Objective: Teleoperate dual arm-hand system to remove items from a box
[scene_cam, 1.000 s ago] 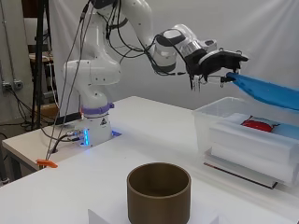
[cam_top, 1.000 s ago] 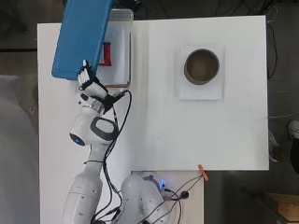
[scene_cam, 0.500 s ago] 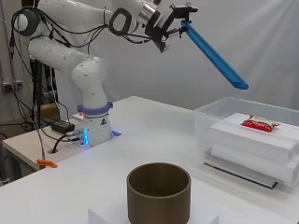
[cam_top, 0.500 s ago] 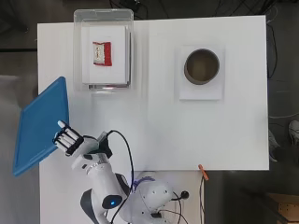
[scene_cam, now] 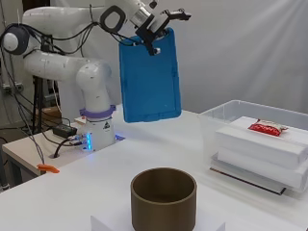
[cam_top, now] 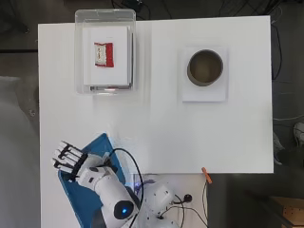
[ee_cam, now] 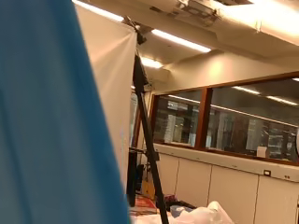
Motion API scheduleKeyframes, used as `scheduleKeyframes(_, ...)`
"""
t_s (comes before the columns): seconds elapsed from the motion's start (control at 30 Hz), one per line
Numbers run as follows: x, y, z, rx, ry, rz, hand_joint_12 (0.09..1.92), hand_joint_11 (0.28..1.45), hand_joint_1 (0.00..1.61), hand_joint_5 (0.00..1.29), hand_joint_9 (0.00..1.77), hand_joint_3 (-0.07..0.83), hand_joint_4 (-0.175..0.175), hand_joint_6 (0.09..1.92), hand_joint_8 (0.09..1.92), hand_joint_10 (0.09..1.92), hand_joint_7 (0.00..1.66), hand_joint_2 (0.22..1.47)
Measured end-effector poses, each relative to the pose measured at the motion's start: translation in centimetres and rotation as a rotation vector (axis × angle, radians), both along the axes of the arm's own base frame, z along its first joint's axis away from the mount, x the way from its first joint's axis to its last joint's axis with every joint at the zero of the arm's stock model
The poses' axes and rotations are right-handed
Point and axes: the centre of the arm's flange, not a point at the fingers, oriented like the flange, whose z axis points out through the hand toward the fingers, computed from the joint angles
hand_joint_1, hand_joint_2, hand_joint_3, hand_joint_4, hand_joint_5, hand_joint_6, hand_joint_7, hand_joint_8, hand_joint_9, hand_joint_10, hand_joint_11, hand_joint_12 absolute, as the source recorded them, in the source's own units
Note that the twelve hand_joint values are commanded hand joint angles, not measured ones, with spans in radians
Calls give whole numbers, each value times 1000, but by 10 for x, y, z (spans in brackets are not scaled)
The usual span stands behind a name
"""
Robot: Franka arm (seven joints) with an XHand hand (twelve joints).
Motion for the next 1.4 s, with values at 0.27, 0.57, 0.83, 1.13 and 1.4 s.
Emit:
scheduleKeyframes(0.27,18,-2,9,10,-31,-78,87,733,140,488,606,0,175,686,114,762,819,1003)
scheduleKeyframes(0.57,43,-21,24,83,-4,-97,87,741,150,616,717,0,128,87,87,205,714,1059)
scheduleKeyframes(0.83,126,-22,44,-147,226,-414,87,505,281,455,489,-3,108,87,87,87,470,1051)
scheduleKeyframes(1.13,308,-97,71,-374,509,-924,87,430,273,394,383,-8,79,87,87,87,391,1023)
scheduleKeyframes(1.4,368,-134,-18,-433,799,-988,87,459,258,379,508,-1,85,87,87,87,453,995)
